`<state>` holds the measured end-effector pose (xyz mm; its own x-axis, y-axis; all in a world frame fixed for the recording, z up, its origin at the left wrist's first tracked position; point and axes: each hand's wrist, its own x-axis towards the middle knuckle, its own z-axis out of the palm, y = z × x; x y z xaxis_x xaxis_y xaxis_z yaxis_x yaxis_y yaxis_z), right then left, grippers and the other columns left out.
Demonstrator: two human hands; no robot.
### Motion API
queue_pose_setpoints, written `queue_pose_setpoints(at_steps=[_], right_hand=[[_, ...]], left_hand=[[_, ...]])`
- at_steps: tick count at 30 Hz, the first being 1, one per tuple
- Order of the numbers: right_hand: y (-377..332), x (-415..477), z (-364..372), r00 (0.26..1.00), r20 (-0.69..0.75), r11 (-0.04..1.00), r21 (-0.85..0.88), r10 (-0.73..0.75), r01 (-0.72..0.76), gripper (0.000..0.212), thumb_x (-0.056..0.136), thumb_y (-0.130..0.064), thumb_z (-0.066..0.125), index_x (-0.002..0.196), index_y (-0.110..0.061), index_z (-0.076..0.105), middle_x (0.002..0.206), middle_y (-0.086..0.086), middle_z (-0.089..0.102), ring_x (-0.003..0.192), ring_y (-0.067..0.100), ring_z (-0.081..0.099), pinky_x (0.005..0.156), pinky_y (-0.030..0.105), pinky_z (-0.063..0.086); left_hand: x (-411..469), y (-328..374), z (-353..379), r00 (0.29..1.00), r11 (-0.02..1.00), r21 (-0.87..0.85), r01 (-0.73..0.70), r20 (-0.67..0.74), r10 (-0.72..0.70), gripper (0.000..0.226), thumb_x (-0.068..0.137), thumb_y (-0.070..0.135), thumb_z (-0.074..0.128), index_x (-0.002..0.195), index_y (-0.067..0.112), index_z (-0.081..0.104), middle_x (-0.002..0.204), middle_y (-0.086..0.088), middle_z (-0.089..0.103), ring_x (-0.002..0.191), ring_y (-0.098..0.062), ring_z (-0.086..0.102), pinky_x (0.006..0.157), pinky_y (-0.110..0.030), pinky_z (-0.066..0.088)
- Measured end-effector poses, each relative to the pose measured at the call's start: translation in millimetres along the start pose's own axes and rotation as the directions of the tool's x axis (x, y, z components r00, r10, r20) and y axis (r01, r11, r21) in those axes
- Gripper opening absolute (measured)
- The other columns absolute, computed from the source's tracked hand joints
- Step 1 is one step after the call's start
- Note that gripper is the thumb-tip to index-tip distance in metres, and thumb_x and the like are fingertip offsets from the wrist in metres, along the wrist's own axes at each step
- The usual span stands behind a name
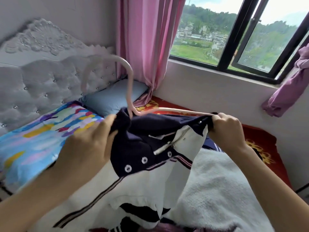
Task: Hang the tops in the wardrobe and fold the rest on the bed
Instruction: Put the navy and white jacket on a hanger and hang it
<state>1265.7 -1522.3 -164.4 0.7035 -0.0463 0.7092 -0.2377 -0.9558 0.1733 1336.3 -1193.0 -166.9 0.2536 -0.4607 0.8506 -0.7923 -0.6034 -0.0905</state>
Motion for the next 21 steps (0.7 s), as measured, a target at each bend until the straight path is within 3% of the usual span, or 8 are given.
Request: queue_pose_setpoints(at_steps=[2, 5, 6, 8, 13, 15, 18, 21], right_hand=[[3, 1, 0, 0.996, -0.081, 0.997, 0.076, 0.021, -0.015, 0.002, 0.052, 0.002, 0.061, 0.054, 0.002, 0.062, 0.047, 0.014, 0.055, 0.034, 0.031, 0.051, 0.036, 0.024, 0.041], [20, 2, 8, 0.988, -0.129, 0.98, 0.191, 0.083, -0.058, 0.001, 0.053, 0.0, 0.063, 0.052, 0.0, 0.063, 0.049, 0.012, 0.058, 0.036, 0.026, 0.054, 0.041, 0.021, 0.035], [26, 2, 11, 0.989, -0.115, 0.974, 0.217, 0.09, -0.064, 0.005, 0.054, -0.001, 0.064, 0.05, 0.001, 0.061, 0.048, 0.012, 0.057, 0.035, 0.025, 0.053, 0.047, 0.024, 0.036], [31, 0, 13, 0.994, -0.069, 0.969, 0.238, 0.079, -0.06, 0.01, 0.057, -0.002, 0.065, 0.05, 0.001, 0.06, 0.049, 0.011, 0.056, 0.036, 0.025, 0.053, 0.042, 0.022, 0.035], [15, -4, 13, 0.989, -0.151, 0.996, 0.084, 0.008, 0.005, 0.022, 0.065, -0.007, 0.048, 0.044, 0.0, 0.049, 0.045, 0.011, 0.048, 0.034, 0.027, 0.046, 0.035, 0.02, 0.034], [9, -7, 17, 0.989, -0.151, 1.0, 0.026, 0.002, 0.001, 0.014, 0.056, -0.001, 0.05, 0.042, -0.001, 0.046, 0.044, 0.012, 0.047, 0.033, 0.028, 0.046, 0.033, 0.022, 0.035], [-3, -12, 21, 0.99, -0.107, 0.996, 0.011, 0.092, -0.091, 0.007, 0.041, 0.003, 0.05, 0.041, -0.001, 0.045, 0.043, 0.014, 0.046, 0.031, 0.028, 0.045, 0.031, 0.022, 0.034], [-14, -16, 27, 0.978, -0.102, 0.983, -0.012, 0.18, -0.182, 0.004, 0.036, 0.0, 0.048, 0.04, 0.0, 0.047, 0.043, 0.014, 0.047, 0.031, 0.028, 0.046, 0.031, 0.019, 0.032]], left_hand=[[3, -3, 1, 1.0, 0.999, -0.023, -0.024, -0.01, 0.024, 0.034, 0.101, 0.028, 0.03, 0.11, 0.001, 0.05, 0.066, -0.02, 0.064, 0.046, -0.034, 0.06, 0.046, -0.036, 0.044], [10, -5, 1, 0.99, 0.99, -0.02, -0.138, 0.004, 0.138, 0.029, 0.096, 0.024, 0.039, 0.11, 0.002, 0.052, 0.067, -0.018, 0.065, 0.046, -0.033, 0.06, 0.055, -0.035, 0.038], [15, -11, 2, 0.99, 0.989, -0.028, -0.143, 0.02, 0.143, 0.03, 0.097, 0.024, 0.039, 0.111, 0.002, 0.054, 0.068, -0.018, 0.066, 0.046, -0.034, 0.06, 0.052, -0.038, 0.042], [26, -28, 6, 0.989, 0.991, -0.043, -0.125, 0.07, 0.128, 0.035, 0.1, 0.029, 0.031, 0.112, 0.004, 0.053, 0.068, -0.019, 0.066, 0.043, -0.036, 0.058, 0.038, -0.038, 0.046], [37, -44, 28, 0.986, 0.999, 0.011, -0.043, 0.161, 0.041, 0.045, 0.102, 0.033, 0.022, 0.108, 0.001, 0.054, 0.053, -0.016, 0.056, 0.035, -0.036, 0.05, 0.031, -0.034, 0.041], [34, -35, 30, 0.987, 0.999, 0.028, -0.019, 0.157, 0.015, 0.032, 0.098, 0.025, 0.032, 0.108, 0.002, 0.052, 0.052, -0.016, 0.053, 0.035, -0.035, 0.05, 0.031, -0.034, 0.042], [25, -6, 31, 0.991, 1.0, -0.003, -0.022, 0.134, 0.022, 0.028, 0.084, 0.015, 0.046, 0.11, 0.004, 0.049, 0.054, -0.016, 0.054, 0.036, -0.033, 0.051, 0.032, -0.031, 0.039], [23, 7, 41, 0.987, 0.996, -0.052, 0.076, 0.144, -0.068, 0.031, 0.087, 0.021, 0.042, 0.107, 0.002, 0.057, 0.056, -0.015, 0.057, 0.037, -0.034, 0.052, 0.034, -0.031, 0.04]])
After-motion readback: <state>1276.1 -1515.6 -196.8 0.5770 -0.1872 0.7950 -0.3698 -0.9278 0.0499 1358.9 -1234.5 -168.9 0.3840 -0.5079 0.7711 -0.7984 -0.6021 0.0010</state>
